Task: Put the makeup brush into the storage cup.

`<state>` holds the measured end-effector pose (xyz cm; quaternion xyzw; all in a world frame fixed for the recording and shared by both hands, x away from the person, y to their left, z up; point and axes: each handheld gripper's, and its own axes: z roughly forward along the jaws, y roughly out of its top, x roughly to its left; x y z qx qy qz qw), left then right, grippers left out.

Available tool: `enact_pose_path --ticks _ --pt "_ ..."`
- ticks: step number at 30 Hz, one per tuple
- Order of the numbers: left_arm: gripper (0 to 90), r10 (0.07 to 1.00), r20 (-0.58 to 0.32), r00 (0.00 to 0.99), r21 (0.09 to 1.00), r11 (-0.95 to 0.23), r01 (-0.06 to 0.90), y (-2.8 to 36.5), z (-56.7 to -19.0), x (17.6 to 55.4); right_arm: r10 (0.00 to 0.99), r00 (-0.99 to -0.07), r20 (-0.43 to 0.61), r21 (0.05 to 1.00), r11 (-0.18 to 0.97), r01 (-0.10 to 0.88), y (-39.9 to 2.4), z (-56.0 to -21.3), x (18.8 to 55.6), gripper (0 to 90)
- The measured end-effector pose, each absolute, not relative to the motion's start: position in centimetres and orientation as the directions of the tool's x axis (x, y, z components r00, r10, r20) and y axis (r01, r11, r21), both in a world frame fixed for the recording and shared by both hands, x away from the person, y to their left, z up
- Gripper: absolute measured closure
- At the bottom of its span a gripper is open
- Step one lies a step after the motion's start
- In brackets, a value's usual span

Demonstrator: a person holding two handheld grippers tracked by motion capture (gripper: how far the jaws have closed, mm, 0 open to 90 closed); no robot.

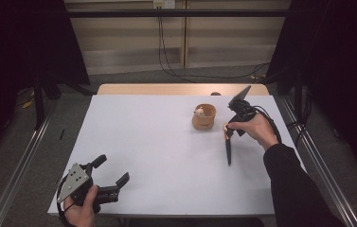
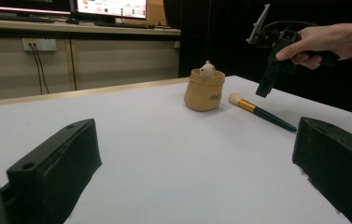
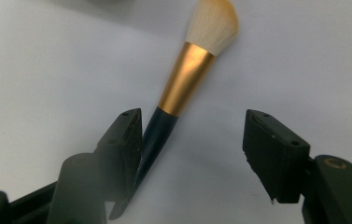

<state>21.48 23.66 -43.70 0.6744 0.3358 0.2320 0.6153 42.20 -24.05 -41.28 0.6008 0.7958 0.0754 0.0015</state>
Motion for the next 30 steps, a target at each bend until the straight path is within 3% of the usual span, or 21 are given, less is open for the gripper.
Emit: enact_pose_path --ticks 15,30 --pt "0.7 0.737 -0.085 0.671 0.985 -0.038 0.167 23.8 -43.7 21.5 0.968 -0.227 0.111 0.067 0.221 0.973 -22.9 -43.6 42.9 57.4" --pt "0.8 0.732 -0.092 0.675 0.985 -0.034 0.170 23.8 -43.7 21.5 0.975 -0.193 0.106 0.044 0.189 0.981 -22.8 -44.8 43.0 68.8"
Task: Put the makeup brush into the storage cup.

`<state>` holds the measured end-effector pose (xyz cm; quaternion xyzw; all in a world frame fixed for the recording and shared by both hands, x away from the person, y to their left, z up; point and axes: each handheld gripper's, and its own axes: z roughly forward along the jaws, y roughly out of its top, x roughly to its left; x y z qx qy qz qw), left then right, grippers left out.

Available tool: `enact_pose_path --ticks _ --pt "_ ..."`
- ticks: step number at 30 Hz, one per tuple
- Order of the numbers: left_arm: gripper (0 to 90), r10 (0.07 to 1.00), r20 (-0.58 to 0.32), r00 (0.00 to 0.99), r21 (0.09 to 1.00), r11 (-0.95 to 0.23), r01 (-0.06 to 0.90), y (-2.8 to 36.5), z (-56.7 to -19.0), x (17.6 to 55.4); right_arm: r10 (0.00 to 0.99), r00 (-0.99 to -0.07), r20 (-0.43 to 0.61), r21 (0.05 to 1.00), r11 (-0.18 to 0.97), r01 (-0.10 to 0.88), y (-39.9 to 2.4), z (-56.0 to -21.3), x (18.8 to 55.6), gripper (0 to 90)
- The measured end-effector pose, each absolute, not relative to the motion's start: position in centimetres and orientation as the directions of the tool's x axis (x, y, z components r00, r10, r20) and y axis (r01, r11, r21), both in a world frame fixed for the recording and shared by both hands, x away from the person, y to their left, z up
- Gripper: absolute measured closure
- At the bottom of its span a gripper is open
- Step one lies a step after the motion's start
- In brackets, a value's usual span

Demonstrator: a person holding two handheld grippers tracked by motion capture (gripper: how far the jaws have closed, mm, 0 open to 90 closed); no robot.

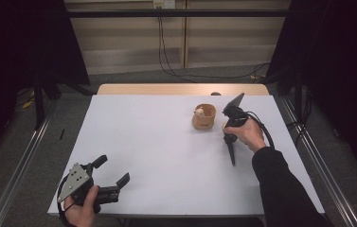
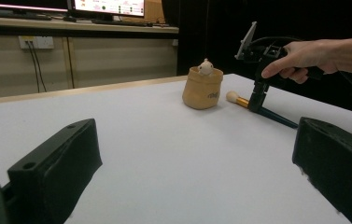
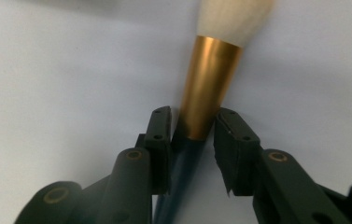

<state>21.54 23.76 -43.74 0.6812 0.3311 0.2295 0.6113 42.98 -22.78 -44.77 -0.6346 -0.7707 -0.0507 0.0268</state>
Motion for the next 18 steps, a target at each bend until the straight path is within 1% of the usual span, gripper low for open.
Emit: enact_pose_path --ticks 1,3,4,8,15,18 --pt "0.8 0.734 -0.092 0.673 0.985 -0.033 0.170 23.71 -43.72 21.50 0.977 -0.188 0.098 0.044 0.185 0.982 -22.50 -45.02 42.94 71.2" --pt "0.8 0.734 -0.088 0.673 0.985 -0.036 0.168 23.74 -43.71 21.51 0.981 -0.177 0.081 0.034 0.175 0.984 -22.30 -44.94 42.89 71.9" --pt "0.8 0.734 -0.094 0.673 0.985 -0.030 0.170 23.71 -43.72 21.50 0.980 -0.191 0.062 0.043 0.188 0.981 -22.11 -45.00 42.82 72.0" --pt "0.9 0.731 -0.099 0.675 0.985 -0.023 0.169 23.64 -43.70 21.45 0.979 -0.201 0.042 0.054 0.199 0.979 -21.86 -45.06 42.67 72.4" --pt "0.9 0.731 -0.092 0.676 0.985 -0.032 0.168 23.67 -43.70 21.48 0.973 -0.226 0.039 0.064 0.223 0.973 -21.93 -45.10 42.60 73.3" --pt "0.9 0.731 -0.095 0.676 0.985 -0.029 0.170 23.66 -43.71 21.48 0.975 -0.218 0.044 0.058 0.216 0.975 -21.93 -45.08 42.59 74.0"
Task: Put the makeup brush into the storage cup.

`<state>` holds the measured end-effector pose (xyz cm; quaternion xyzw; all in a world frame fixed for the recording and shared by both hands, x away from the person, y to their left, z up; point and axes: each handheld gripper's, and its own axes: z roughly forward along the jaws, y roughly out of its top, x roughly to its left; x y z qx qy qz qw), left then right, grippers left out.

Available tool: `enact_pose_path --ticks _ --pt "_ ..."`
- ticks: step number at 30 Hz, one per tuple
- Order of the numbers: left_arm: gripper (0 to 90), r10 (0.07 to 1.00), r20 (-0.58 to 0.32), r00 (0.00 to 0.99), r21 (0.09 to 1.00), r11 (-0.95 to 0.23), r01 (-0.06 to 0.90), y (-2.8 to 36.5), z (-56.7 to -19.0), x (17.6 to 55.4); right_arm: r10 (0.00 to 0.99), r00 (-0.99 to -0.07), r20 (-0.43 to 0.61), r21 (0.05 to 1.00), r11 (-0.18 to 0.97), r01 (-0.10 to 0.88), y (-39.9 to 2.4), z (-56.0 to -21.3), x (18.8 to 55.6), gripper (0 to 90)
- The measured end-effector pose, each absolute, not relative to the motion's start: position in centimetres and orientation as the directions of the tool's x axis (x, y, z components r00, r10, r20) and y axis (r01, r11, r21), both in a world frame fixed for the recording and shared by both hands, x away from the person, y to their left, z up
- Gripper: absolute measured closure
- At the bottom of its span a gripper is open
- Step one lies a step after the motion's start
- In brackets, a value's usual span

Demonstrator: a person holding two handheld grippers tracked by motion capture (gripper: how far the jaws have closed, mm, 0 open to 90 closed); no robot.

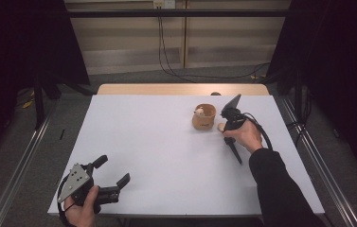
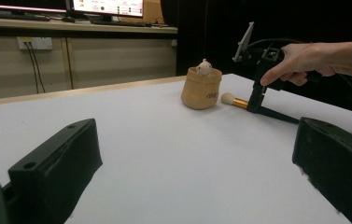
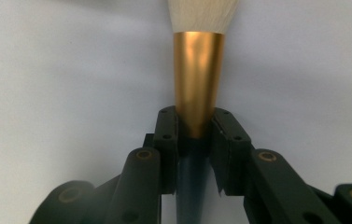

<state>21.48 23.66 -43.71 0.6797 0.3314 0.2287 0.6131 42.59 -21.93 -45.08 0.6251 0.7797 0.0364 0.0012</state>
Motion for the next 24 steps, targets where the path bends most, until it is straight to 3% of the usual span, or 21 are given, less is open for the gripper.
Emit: enact_pose_path --ticks 24 --pt "0.9 0.728 -0.100 0.679 0.984 -0.030 0.177 23.66 -43.77 21.52 0.966 -0.254 0.056 0.051 0.251 0.967 -22.15 -45.00 42.72 75.0"
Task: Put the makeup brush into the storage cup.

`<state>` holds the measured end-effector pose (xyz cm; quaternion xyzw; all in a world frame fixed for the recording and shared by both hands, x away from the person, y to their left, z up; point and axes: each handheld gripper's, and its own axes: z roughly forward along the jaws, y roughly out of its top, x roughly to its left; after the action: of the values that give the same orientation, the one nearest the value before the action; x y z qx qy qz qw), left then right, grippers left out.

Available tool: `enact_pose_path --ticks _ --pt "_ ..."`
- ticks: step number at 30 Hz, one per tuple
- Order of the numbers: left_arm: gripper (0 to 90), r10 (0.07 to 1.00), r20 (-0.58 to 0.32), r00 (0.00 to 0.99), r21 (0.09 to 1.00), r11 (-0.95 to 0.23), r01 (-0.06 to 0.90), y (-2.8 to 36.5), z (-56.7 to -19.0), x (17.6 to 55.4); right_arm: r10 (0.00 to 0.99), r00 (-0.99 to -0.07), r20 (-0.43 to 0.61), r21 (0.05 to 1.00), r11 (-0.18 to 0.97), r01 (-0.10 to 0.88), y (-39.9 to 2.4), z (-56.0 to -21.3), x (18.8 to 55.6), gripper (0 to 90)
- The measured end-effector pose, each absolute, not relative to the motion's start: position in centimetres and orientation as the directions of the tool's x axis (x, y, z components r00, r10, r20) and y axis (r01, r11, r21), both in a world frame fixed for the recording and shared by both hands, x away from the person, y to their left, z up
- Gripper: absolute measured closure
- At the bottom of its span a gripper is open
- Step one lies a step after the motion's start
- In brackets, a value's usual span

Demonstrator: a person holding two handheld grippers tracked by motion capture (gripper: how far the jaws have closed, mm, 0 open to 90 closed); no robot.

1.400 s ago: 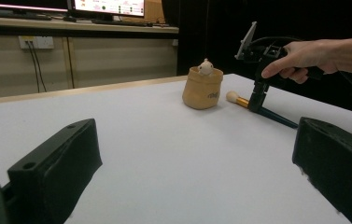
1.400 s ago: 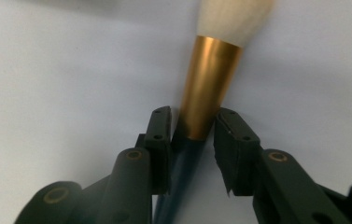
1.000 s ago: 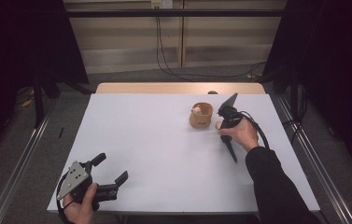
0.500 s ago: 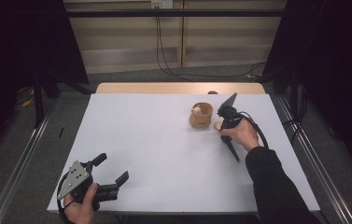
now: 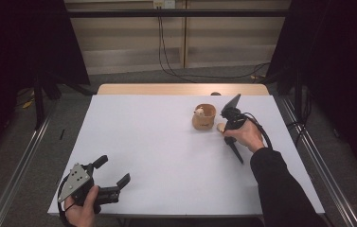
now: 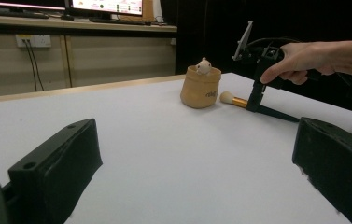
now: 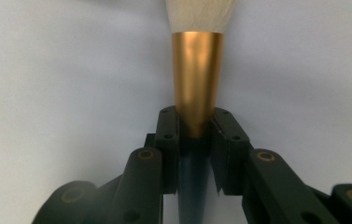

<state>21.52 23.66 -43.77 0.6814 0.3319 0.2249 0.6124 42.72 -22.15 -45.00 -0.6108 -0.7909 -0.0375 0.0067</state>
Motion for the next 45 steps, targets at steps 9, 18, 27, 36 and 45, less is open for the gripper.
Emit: enact_pose_path --ticks 9,18,27,36,45 --pt "0.9 0.722 -0.099 0.684 0.983 -0.034 0.179 23.6 -43.8 21.5 0.964 -0.257 0.065 0.059 0.253 0.966 -22.3 -45.0 42.7 75.0" --pt "0.9 0.725 -0.084 0.684 0.983 -0.051 0.175 23.7 -43.7 21.5 0.965 -0.250 0.073 0.073 0.245 0.967 -23.0 -44.7 42.4 75.0" --pt "0.9 0.734 -0.095 0.672 0.982 -0.040 0.183 23.6 -43.8 21.5 0.963 -0.243 0.118 0.139 0.226 0.964 -24.3 -43.8 41.7 75.0" --pt "1.1 0.729 -0.092 0.678 0.983 -0.044 0.181 23.6 -43.8 21.6 0.958 -0.241 0.154 0.220 0.205 0.954 -25.2 -42.8 41.2 75.0" --pt "1.1 0.736 -0.092 0.670 0.983 -0.042 0.181 23.6 -43.8 21.5 0.942 -0.275 0.194 0.319 0.205 0.925 -25.6 -41.8 40.4 74.9"
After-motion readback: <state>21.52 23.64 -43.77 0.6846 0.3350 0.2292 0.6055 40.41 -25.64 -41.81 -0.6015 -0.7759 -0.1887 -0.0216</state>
